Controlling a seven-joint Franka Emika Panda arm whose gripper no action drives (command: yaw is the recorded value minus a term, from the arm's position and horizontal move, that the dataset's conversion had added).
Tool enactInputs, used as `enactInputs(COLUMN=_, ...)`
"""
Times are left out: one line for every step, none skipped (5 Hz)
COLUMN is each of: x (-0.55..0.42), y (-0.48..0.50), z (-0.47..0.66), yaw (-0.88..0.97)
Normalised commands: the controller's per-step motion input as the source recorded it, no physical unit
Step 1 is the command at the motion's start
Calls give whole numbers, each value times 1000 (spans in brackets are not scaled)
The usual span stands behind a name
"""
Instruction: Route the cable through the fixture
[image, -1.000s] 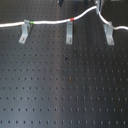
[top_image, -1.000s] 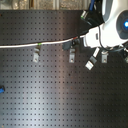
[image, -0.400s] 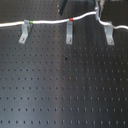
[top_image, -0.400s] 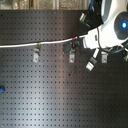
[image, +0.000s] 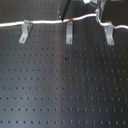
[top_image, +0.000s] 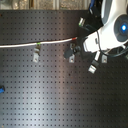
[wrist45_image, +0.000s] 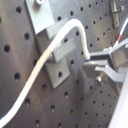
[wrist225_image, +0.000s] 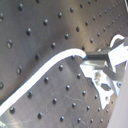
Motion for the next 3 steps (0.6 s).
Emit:
enactInputs(x=-400, y=-133, z=193, yaw=-443)
enactInputs(x=-255, y=156, z=2, yaw=0)
enactInputs(x=-21, y=121, z=-3, yaw=86)
